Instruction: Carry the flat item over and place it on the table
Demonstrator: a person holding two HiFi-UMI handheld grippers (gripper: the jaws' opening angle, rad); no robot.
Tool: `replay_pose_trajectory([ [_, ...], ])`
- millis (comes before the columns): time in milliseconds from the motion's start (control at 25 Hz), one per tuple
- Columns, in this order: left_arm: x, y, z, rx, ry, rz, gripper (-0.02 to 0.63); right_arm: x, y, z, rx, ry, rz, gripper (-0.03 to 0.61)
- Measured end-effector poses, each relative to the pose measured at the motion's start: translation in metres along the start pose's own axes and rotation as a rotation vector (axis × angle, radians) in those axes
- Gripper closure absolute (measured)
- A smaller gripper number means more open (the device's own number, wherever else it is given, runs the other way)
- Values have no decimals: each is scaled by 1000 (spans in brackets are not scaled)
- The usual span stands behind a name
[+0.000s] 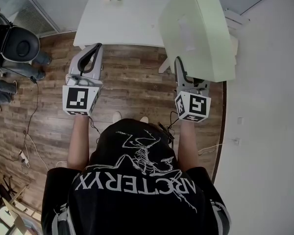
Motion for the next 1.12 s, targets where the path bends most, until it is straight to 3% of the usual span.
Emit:
replay_pose_trajectory([
  [520,4,2,0,-16,-45,20,605,0,3,-9,13,-15,3,313],
  [1120,21,2,-41,-26,-84,37,605,5,19,-32,19,-104,6,313],
])
Point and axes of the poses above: the fingertips, and each gripper's own axes: x forward along the fingers, z to its left, y out of its underside, the point moved 4 cm from there along -x, backward along the fingers, and after that the axes turned 2 degrees about -x, right-handed, at the moved point
